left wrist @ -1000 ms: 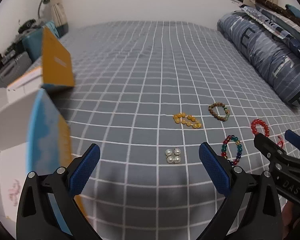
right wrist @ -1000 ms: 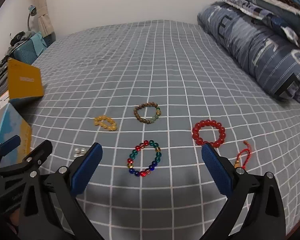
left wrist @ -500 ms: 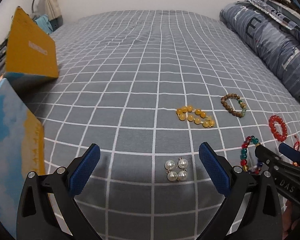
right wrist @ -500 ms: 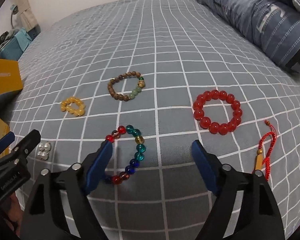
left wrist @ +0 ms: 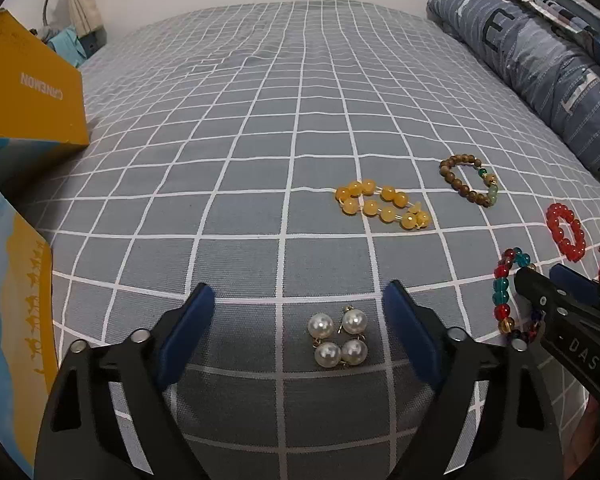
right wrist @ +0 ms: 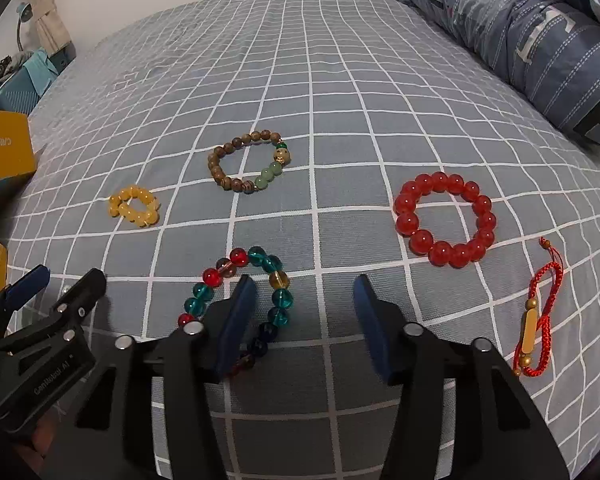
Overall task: Organize jewelry
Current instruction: 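Grasp the pearl earrings with the left tool while the right tool grasps the multicolour bracelet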
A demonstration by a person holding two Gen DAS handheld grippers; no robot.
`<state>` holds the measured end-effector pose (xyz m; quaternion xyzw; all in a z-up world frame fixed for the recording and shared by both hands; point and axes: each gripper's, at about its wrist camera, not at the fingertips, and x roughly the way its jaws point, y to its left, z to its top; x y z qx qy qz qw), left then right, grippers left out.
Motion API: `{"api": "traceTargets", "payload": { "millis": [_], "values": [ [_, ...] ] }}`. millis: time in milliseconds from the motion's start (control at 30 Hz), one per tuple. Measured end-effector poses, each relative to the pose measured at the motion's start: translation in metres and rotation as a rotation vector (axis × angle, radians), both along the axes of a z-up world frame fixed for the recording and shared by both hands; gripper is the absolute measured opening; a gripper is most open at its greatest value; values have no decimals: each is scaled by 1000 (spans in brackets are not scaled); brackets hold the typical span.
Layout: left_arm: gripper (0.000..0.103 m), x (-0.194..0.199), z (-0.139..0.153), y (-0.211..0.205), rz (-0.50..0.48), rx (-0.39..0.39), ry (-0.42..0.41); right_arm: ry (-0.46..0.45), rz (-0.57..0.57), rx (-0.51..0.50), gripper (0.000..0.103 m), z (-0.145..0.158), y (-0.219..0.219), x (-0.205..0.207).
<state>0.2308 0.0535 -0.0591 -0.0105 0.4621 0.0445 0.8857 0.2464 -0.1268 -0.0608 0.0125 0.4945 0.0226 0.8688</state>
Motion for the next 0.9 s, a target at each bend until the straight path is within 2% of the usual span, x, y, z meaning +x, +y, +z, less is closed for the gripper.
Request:
{"api": "traceTargets", "payload": {
  "millis": [67,200,300,500,567,700,733,900],
  "values": [
    [74,-1,0,-1,-3,1,3,0,2,-4,41,0,1,-1],
    [68,-1,-2,-3,-8,26,17,0,9,-7,30,1,2,-2],
    [58,-3,-1,-4,-13,26,21,-1,16,-14,26,1,4,-3],
    [34,-6,1,-4,-14,29,22,0,25,-15,14,1,7,-4],
    [22,-7,1,-5,-17,32,19,-2,29,-25,11,1,9,-5],
    [18,-10,2,-5,-16,24,13,-9,29,-28,9,3,10,-7],
    [13,-11,4,-4,-13,19,11,-10,31,-27,9,4,10,-7],
    [12,-13,8,-4,-15,12,3,-25,34,-19,9,11,11,-11]
  ]
}}
